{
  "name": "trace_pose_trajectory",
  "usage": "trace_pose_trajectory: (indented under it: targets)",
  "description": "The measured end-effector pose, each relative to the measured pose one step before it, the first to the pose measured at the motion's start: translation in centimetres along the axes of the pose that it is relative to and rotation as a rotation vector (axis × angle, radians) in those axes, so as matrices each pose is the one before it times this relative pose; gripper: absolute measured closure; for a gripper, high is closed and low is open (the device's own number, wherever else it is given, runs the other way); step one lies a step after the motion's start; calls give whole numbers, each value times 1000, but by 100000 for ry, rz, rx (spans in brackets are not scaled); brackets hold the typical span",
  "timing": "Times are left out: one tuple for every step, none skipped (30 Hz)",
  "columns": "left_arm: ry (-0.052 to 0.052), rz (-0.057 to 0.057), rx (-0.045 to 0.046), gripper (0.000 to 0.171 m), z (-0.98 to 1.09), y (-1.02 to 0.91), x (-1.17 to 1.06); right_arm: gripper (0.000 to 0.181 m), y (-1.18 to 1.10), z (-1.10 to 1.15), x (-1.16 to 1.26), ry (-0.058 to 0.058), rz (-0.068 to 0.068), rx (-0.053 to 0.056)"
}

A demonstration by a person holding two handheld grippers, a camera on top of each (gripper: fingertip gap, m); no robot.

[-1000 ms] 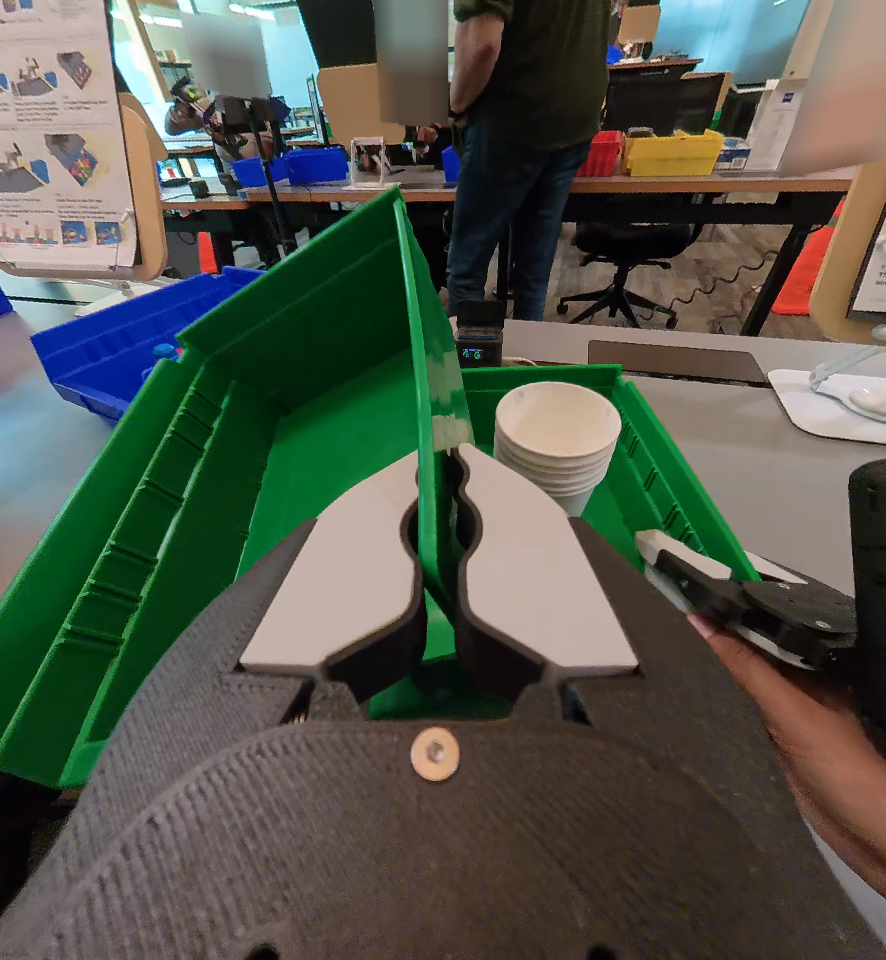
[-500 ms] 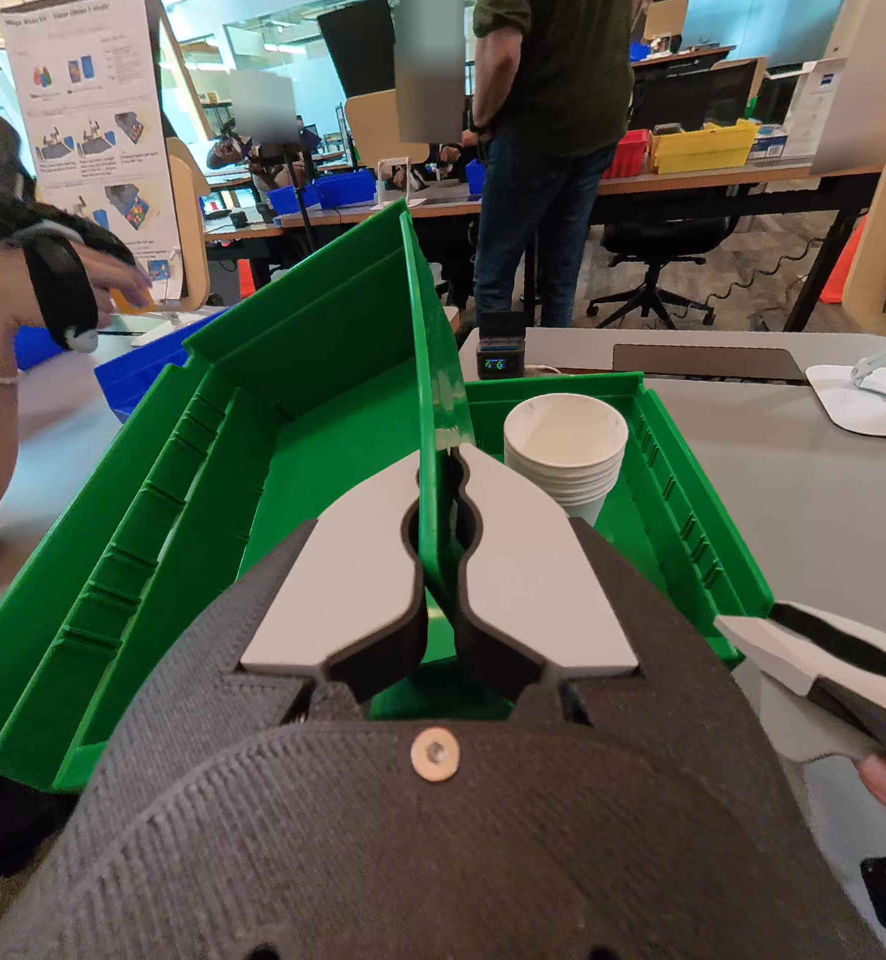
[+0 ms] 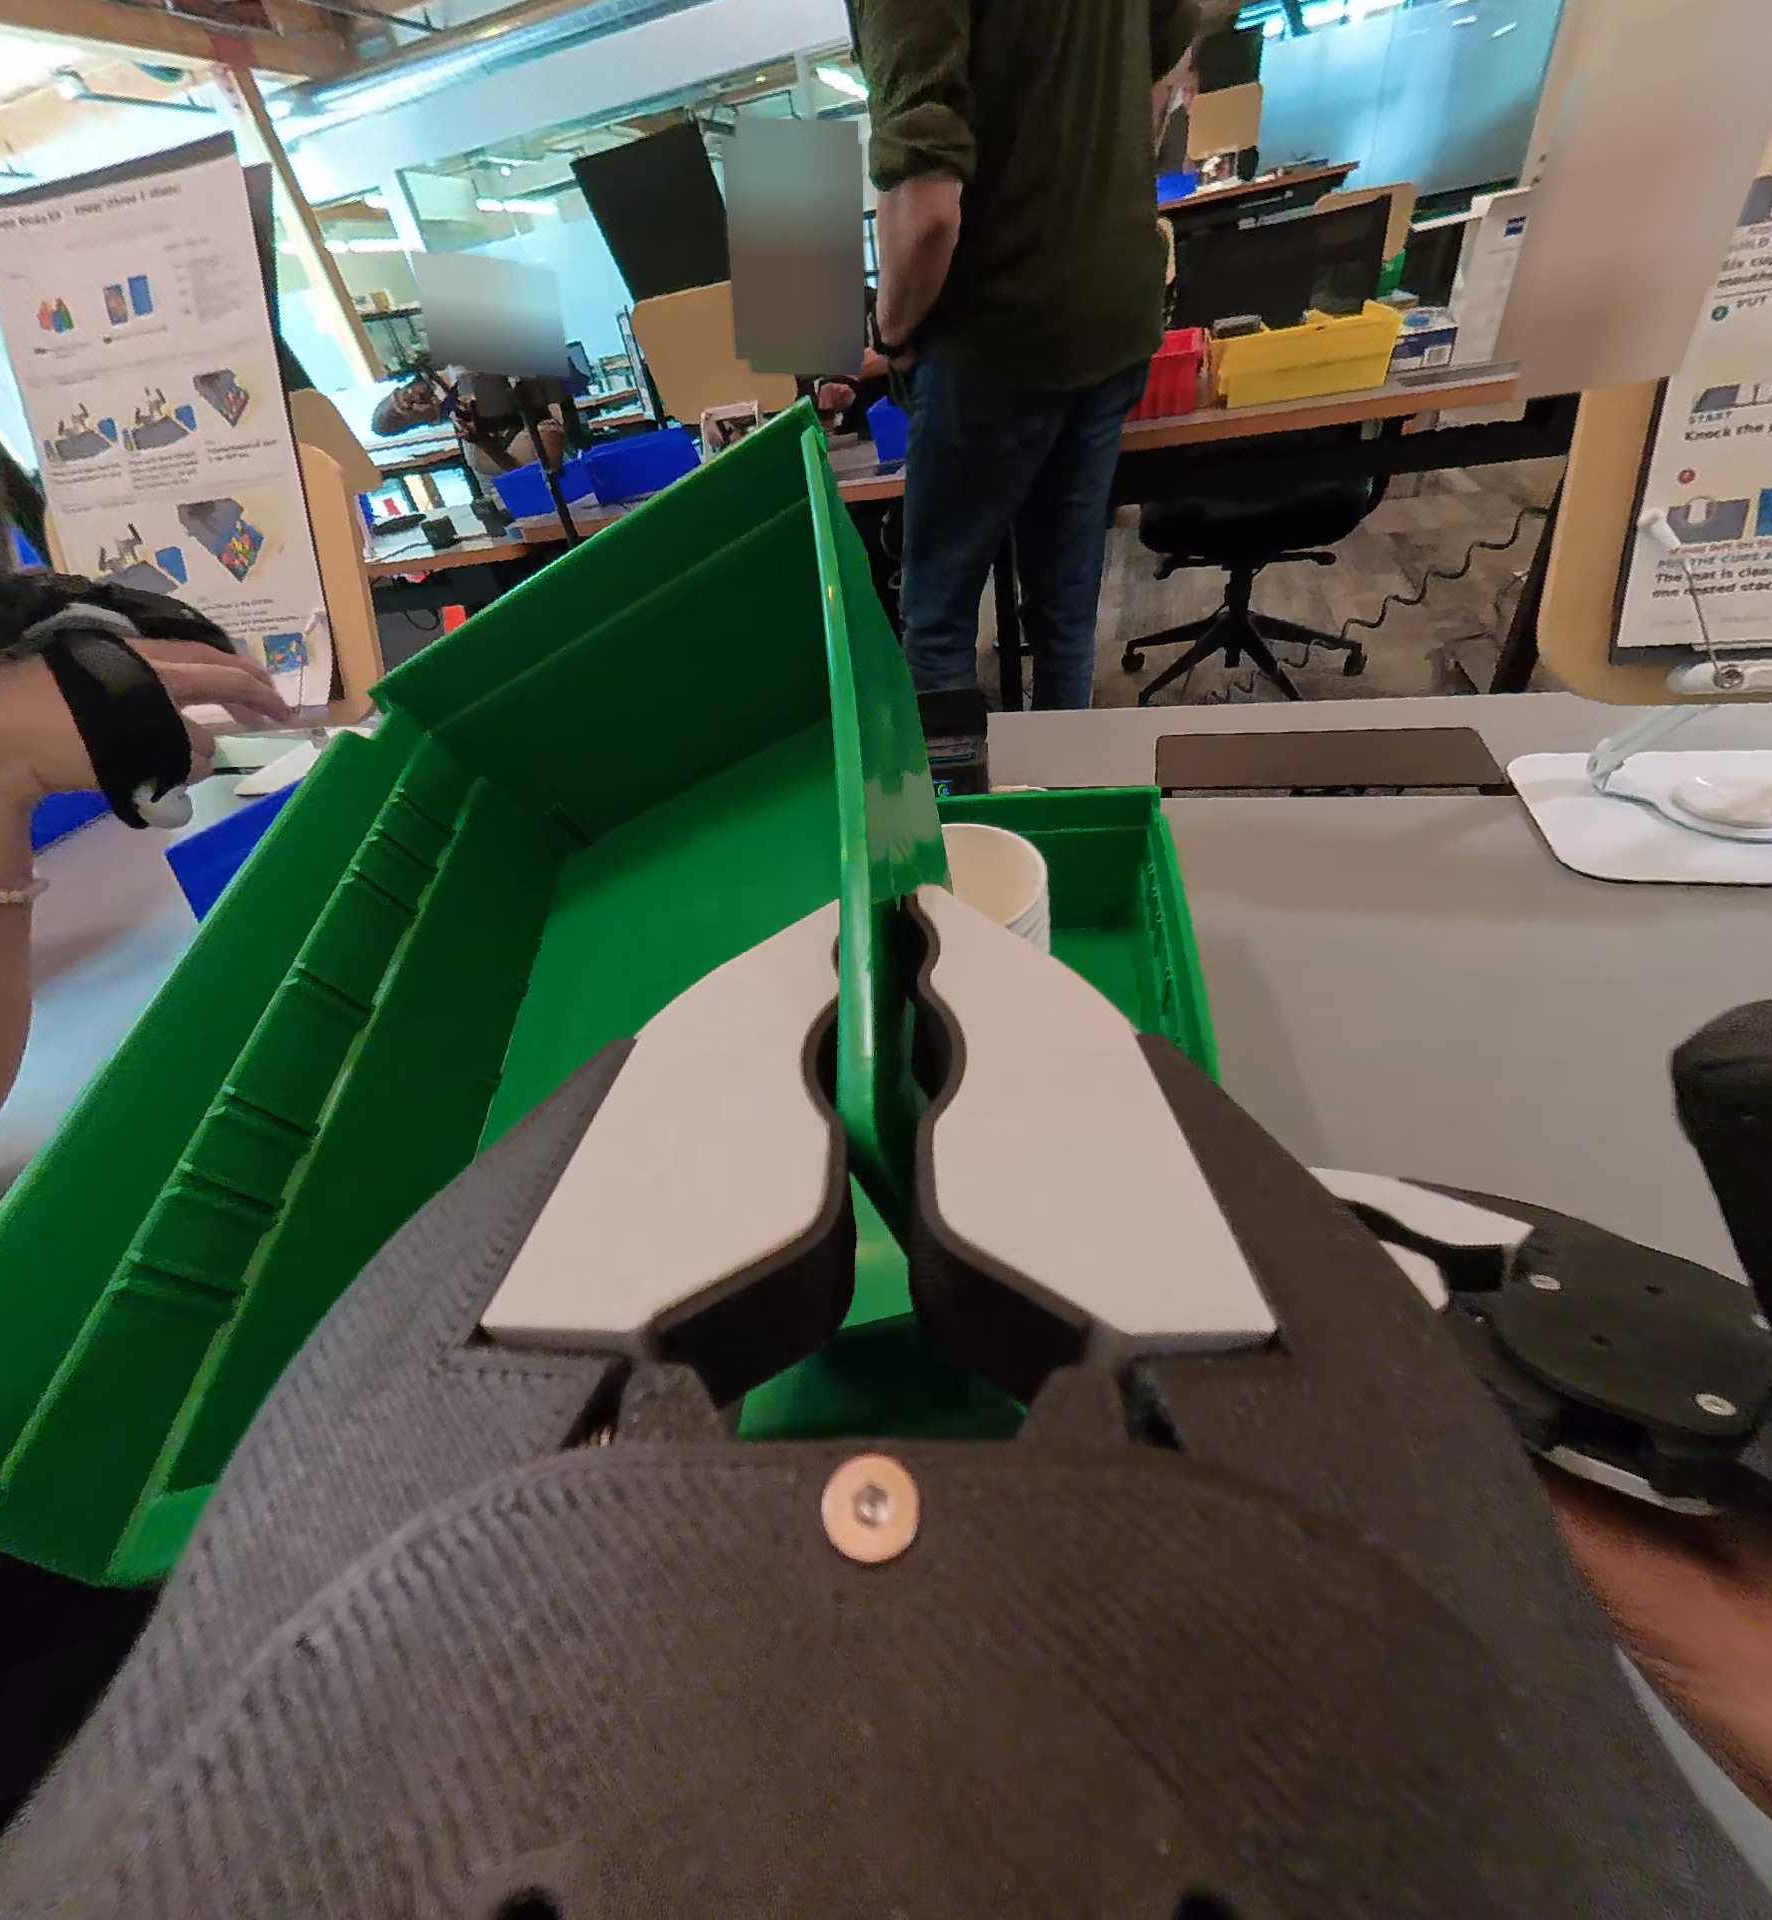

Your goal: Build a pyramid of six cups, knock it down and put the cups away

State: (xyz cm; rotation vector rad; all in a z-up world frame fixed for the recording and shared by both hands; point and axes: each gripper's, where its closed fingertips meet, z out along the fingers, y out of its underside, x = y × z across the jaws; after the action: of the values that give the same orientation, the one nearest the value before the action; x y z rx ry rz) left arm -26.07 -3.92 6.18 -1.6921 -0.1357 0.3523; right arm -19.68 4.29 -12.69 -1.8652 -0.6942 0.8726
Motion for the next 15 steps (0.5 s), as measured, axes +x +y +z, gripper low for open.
trace_pose_trajectory:
  targets:
    - [366,-1,391,166,-111,-198,112,168,220,136,-602,-4254,-1209,-891]
    - [349,-73,495,167,-99,-201,108,168,48,27,-236,-1748,-1059,333]
    - [302,66,498,166,-80,-186,110,168,-58,-123,-66,-796,-721,553]
    - [265,247,471,166,-89,-177,123,165,-152,-287,100,-23,59,659]
    - [304,284,447,166,-84,-159,150,159,-308,-516,16,-1034,488,1116]
    - [370,291,345,166,-91,-161,188,151,-396,-769,-102,-2428,322,1183]
    - [529,404,207,166,-94,-171,241,144,-499,-1021,28,-2125,-113,1344]
    - [767,396,162,166,-101,-212,306,139,-632,-1273,243,-1165,-694,1818]
    - [1055,248,276,166,-97,-241,372,135,-730,-1473,430,-550,-1239,2196]
    - [1356,22,398,166,-78,-276,469,132,-796,-1650,647,240,-1863,2268]
    - [1648,-45,294,166,-63,-282,557,130,-812,-1803,928,1367,-2491,2103]
    - [2016,221,96,166,-49,-278,704,130,-793,-1919,1189,2310,-3067,2024]
    - [2339,556,-61,166,-23,-285,869,131,-741,-2023,1409,2900,-3505,1906]
    - [2675,698,-161,166,11,-279,1030,131,-618,-2106,1602,3378,-3759,1624]
    - [2983,855,-86,166,46,-297,1180,132,-451,-2131,1766,3784,-3810,1361]
